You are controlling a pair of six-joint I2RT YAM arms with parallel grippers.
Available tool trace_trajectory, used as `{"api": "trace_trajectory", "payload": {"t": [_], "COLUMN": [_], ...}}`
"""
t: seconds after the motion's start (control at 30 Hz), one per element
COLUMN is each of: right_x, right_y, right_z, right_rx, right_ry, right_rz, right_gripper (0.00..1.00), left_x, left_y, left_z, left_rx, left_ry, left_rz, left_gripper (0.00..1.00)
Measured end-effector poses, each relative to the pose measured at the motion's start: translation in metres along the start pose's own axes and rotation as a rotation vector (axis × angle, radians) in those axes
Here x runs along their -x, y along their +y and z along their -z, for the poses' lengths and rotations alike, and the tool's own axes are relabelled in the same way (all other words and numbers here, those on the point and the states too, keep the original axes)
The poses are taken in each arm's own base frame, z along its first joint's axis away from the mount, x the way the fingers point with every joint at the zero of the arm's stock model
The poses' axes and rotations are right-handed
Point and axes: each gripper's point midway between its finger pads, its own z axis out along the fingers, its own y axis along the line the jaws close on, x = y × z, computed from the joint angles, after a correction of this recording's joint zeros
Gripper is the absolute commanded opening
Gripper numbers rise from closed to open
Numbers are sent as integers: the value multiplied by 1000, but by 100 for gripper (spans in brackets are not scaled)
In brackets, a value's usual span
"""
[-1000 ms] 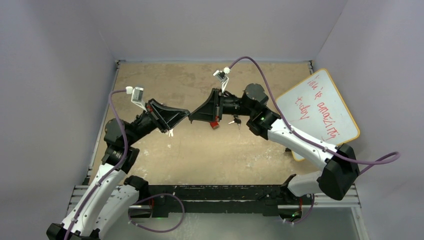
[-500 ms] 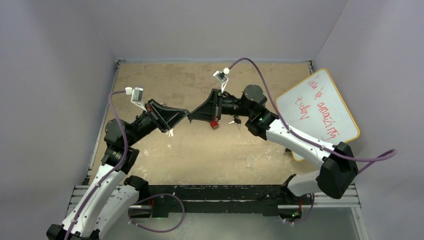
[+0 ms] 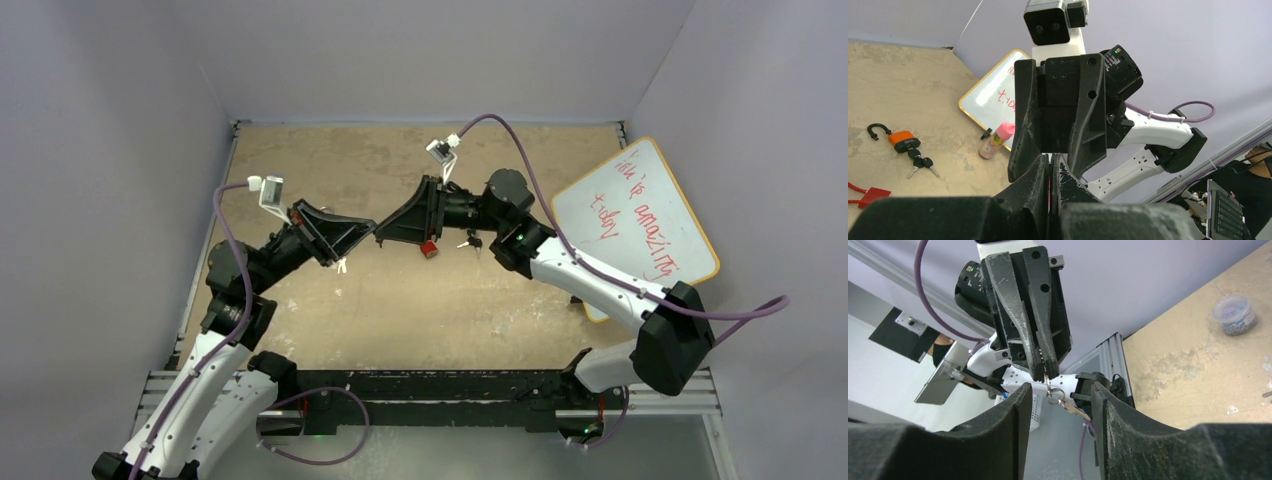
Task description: Unlock with the key
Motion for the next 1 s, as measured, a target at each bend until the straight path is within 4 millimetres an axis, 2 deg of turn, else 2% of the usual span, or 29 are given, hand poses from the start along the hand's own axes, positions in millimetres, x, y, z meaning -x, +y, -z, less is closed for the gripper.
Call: {"api": "trace_trajectory", "payload": {"t": [0.1,0.27,0.43,0.5,0.6,0.67,0.7,0.8,0.87,1.0], "right_x": [1,0,-1,-4,-6,-8,-9,-10,-9,-6], "right_y": [3,7,15,16,15,13,12,9,9,8], "right_z": [-3,-5,-4,-4,-4,-4,-4,-5,-5,-7], "right_rx": [19,50,80,91,94,94,94,90,86,73], "right_ry": [16,50,74,90,99,108,114,118,114,97], "right_rz": [13,34,52,54,60,59,56,51,51,58], "right_gripper": [49,40,37,32,17,13,13,35,42,40], "left_x": [0,0,0,1,2,3,2,3,3,2], "left_y": [0,1,3,4,3,2,2,3,3,6], "left_z": [0,-1,-2,-2,-3,-3,-3,-4,-4,-4], "left_rx": [0,2,10,11,8,4,4,3,4,12], "left_ry": [-1,0,-3,-6,-9,-11,-11,-11,-12,-14], "left_rz": [0,1,4,4,8,9,9,10,9,13], "left_gripper": [0,0,0,0,0,0,0,0,0,0]}}
